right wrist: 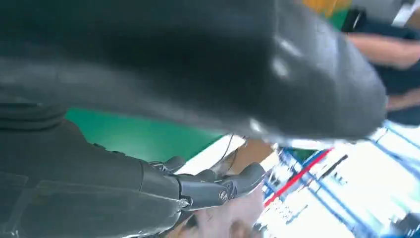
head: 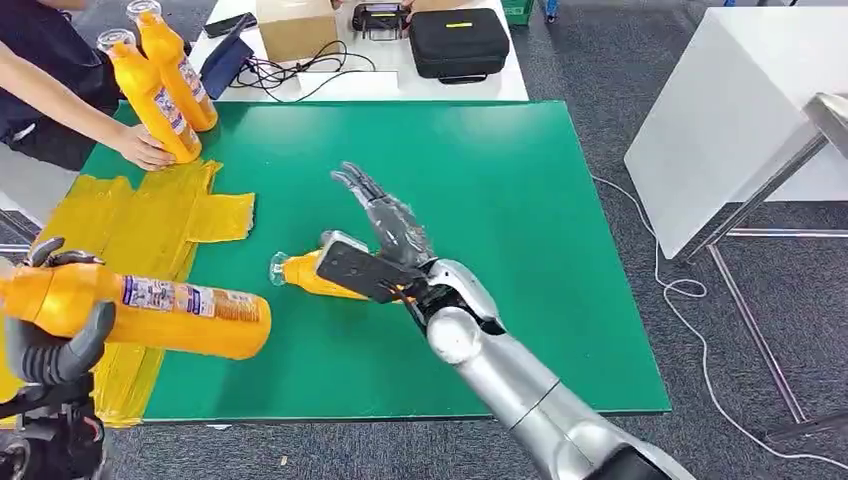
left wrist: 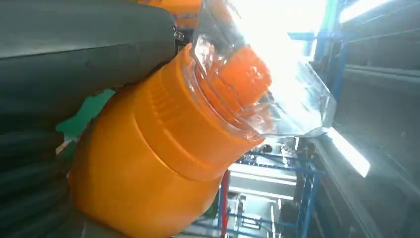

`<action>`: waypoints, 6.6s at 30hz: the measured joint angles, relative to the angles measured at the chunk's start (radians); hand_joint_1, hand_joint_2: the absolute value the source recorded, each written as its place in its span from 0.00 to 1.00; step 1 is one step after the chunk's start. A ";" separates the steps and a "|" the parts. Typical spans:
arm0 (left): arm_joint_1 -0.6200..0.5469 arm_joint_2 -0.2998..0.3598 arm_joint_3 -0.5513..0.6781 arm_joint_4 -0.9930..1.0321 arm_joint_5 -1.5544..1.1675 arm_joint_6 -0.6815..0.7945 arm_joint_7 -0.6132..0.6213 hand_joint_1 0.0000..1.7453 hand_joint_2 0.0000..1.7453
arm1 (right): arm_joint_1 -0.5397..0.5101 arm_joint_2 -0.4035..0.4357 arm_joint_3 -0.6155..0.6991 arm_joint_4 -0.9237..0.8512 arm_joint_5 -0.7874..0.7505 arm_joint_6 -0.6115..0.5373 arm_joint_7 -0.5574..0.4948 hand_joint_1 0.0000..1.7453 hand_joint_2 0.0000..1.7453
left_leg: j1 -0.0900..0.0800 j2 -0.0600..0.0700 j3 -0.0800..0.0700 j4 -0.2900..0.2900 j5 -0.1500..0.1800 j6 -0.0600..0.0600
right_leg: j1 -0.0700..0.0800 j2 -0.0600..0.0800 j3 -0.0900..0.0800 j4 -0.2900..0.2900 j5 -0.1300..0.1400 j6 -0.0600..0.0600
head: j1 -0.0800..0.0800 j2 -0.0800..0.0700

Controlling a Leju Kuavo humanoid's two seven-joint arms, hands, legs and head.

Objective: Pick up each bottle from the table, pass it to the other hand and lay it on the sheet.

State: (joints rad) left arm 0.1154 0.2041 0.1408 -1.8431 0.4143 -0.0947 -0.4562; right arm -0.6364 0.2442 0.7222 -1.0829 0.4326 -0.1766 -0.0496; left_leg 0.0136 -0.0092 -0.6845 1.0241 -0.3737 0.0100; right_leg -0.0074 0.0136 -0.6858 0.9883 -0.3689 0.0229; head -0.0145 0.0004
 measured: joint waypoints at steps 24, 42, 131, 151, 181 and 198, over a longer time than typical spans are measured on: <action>-0.246 -0.117 -0.134 0.184 -1.542 0.779 0.010 1.00 1.00 | 0.446 -0.198 -0.316 -0.597 0.203 0.061 -0.022 0.00 0.00 | -0.003 0.000 -0.001 0.001 -0.005 0.003 | -0.004 0.000 0.001 0.000 -0.001 0.003 | -0.001 0.000; -0.198 -0.232 0.074 0.281 -1.690 0.779 0.001 1.00 1.00 | 0.657 -0.342 -0.368 -0.787 0.185 0.037 -0.072 0.00 0.00 | -0.002 0.000 -0.001 0.000 -0.004 0.003 | -0.003 0.000 0.001 -0.001 -0.003 0.004 | -0.001 0.000; -0.046 0.018 0.093 0.237 0.069 -0.062 0.072 0.00 0.00 | 0.504 -0.390 -0.289 -0.625 0.299 0.053 0.014 0.00 0.00 | -0.002 0.001 0.001 0.000 -0.003 0.003 | -0.002 0.000 0.003 0.000 -0.004 0.002 | 0.000 0.000; -0.045 0.064 0.081 0.237 0.079 -0.062 0.076 0.00 0.00 | 0.466 -0.377 -0.283 -0.556 0.301 0.053 0.018 0.00 1.00 | -0.002 0.000 0.001 0.000 -0.003 0.003 | -0.003 0.000 0.003 0.000 -0.003 0.004 | 0.000 0.000; -0.426 0.043 -0.346 0.467 -0.001 -0.017 0.089 0.00 0.00 | 0.005 -0.023 -0.130 0.114 0.445 0.047 0.223 0.00 0.00 | 0.000 0.000 -0.004 0.000 0.006 0.000 | -0.001 0.000 -0.003 0.000 0.005 0.001 | 0.000 0.000; -0.375 -0.235 -0.206 0.331 -0.289 -0.106 0.205 0.00 0.00 | 0.038 0.028 -0.114 0.072 0.495 0.066 0.257 0.00 1.00 | -0.001 0.000 -0.005 0.000 0.005 0.000 | -0.001 0.000 -0.003 0.000 0.005 0.001 | 0.000 0.000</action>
State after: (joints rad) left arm -0.2595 -0.0310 -0.0649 -1.5125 0.1249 -0.2010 -0.2514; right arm -0.5986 0.2720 0.6081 -1.0113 0.9273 -0.1106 0.2071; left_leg 0.0124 -0.0088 -0.6891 1.0242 -0.3683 0.0105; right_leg -0.0085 0.0140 -0.6892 0.9886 -0.3640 0.0244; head -0.0149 0.0004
